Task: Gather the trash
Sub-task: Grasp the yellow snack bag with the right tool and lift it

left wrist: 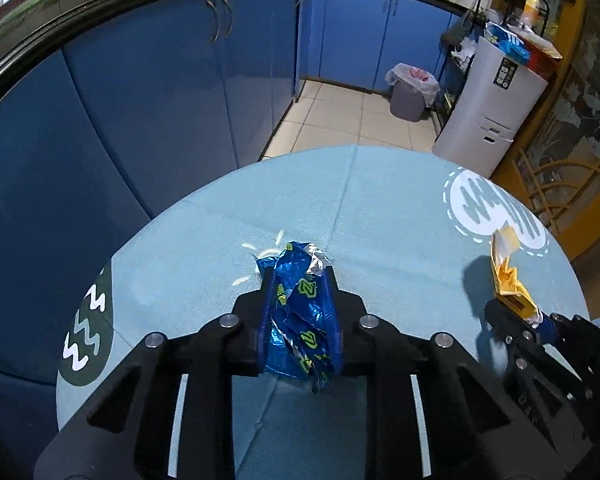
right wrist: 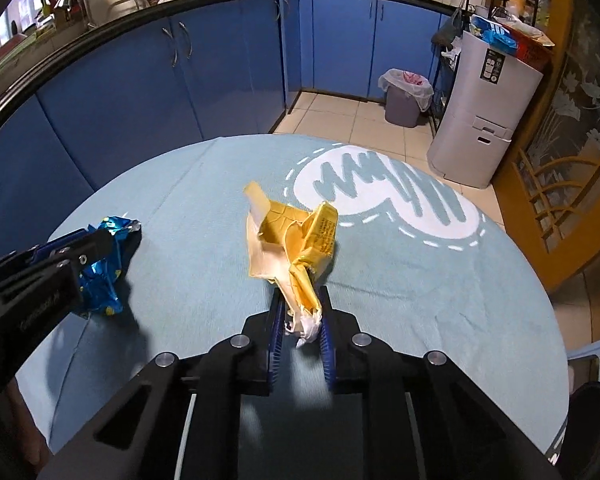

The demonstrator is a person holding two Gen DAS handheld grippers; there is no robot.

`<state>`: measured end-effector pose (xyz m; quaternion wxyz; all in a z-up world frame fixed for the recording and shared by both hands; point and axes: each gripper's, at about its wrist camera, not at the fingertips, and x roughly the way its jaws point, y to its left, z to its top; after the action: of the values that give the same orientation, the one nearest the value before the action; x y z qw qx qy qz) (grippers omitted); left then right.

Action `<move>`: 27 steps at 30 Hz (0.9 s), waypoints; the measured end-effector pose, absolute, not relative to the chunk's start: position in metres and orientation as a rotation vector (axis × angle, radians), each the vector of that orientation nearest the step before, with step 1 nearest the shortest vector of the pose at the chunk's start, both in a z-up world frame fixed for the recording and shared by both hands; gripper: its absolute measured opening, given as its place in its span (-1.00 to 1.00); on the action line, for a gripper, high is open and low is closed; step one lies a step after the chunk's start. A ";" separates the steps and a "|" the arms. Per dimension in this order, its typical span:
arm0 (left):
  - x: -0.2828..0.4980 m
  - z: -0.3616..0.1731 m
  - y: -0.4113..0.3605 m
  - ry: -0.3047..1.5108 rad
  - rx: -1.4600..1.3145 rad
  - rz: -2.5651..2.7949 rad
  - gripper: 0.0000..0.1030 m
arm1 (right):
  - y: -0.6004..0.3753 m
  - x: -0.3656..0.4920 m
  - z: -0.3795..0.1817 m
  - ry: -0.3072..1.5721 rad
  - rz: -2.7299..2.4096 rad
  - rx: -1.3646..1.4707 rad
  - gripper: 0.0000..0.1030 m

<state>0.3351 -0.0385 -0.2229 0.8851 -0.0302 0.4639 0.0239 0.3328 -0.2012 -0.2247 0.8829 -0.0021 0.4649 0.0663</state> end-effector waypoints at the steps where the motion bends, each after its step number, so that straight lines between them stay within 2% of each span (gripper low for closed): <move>1: 0.334 -0.222 -0.040 0.963 -0.061 0.049 -0.58 | -0.202 0.332 -0.224 0.965 0.136 -0.003 -0.69; 27: 0.290 -0.176 -0.126 0.874 0.041 -0.078 -0.63 | -0.274 0.261 -0.183 0.873 0.031 0.071 -0.69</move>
<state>0.2903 -0.1264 -0.1761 0.9050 0.0200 0.4232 -0.0378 0.2612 -0.2743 -0.1833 0.9055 0.0342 0.4227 0.0148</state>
